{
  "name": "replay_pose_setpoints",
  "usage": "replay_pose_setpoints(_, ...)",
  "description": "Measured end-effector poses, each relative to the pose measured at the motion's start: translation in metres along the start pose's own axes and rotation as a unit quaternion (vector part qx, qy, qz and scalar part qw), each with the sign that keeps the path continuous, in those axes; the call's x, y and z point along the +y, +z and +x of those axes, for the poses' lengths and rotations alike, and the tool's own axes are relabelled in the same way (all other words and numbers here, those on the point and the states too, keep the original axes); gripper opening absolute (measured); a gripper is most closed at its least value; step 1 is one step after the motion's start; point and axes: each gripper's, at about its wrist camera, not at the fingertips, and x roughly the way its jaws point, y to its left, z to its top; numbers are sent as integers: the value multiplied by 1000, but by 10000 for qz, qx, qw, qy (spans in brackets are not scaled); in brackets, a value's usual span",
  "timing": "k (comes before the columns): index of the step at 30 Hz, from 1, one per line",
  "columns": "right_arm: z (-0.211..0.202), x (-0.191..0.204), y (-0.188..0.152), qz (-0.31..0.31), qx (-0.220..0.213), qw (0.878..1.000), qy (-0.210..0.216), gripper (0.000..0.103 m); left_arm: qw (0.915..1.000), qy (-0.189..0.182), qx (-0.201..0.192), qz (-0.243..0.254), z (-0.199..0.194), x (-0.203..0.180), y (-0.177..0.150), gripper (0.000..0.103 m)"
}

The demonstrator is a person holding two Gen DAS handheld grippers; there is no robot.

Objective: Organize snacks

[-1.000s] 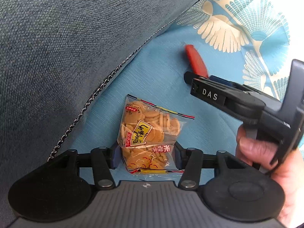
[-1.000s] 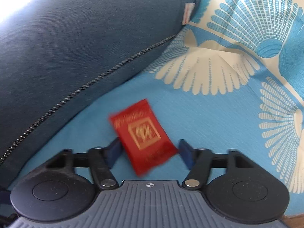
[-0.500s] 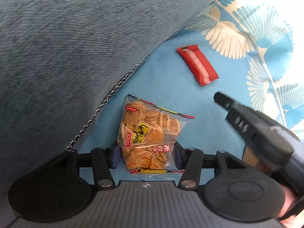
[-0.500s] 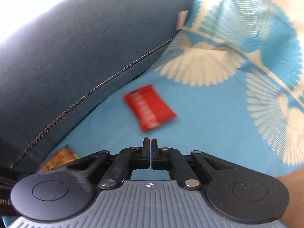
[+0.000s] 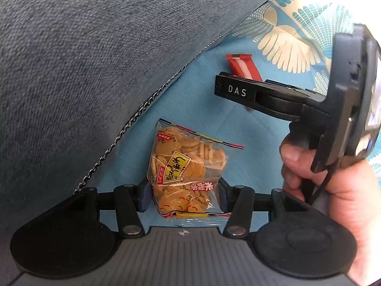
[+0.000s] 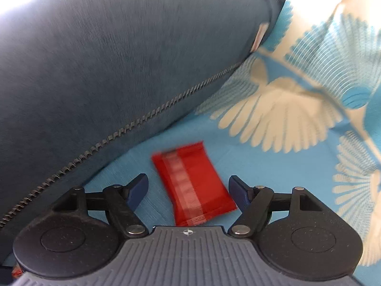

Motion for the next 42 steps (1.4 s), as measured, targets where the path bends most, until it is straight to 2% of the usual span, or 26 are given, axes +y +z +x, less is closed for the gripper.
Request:
replay_pose_setpoints(1, -1, -1, -1, 76, -38, 9999, 56, 69, 10000, -8, 3, -13, 0, 1, 0, 58)
replay_pose_setpoints(2, -4, -1, -2, 95, -99, 9999, 68, 53, 10000, -9, 2, -13, -1, 1, 1, 58)
replay_pose_setpoints(3, -8, -1, -4, 83, -142, 9998, 57, 45, 10000, -5, 2, -10, -1, 1, 1, 58)
replay_pose_setpoints(5, -16, -2, -8, 176, -138, 9997, -10, 43, 10000, -4, 2, -12, -2, 2, 1, 58)
replay_pose_setpoints(10, -60, -11, -22, 770, -265, 9963, -274, 42, 10000, 4, -5, -71, -6, 7, 1, 58)
replay_pose_setpoints(13, -104, -11, -35, 1097, -418, 9921, -432, 43, 9999, -66, 46, -137, -7, 12, 4, 58)
replay_pose_setpoints(20, -209, -8, -87, 1503, -1021, 9830, -262, 43, 9998, -162, 70, 98, -12, 10, 2, 58)
replay_pose_setpoints(24, -260, -10, -115, 1525, -1436, 9776, -211, 43, 9995, -83, -70, 306, -20, 2, -2, 58)
replay_pose_setpoints(28, -303, -16, -142, 1299, -1821, 9740, -363, 43, 9988, 8, -198, 445, -26, -10, -7, 58)
replay_pose_setpoints(31, -323, -26, -166, 1319, -2207, 9653, -448, 43, 9977, 81, -321, 589, -31, -19, -14, 58)
replay_pose_setpoints(34, -336, -36, -199, 1805, -2535, 9491, -492, 43, 9969, 133, -383, 671, -32, -28, -20, 58)
replay_pose_setpoints(38, -344, -60, -224, 2545, -2565, 9311, -489, 43, 9963, 100, -399, 759, -30, -42, -29, 58)
replay_pose_setpoints(40, -353, -68, -229, 2593, -2719, 9252, -532, 43, 9962, 101, -376, 773, -27, -48, -30, 58)
replay_pose_setpoints(42, -353, -76, -232, 2571, -2725, 9246, -686, 43, 9968, 7, -351, 719, -24, -52, -31, 58)
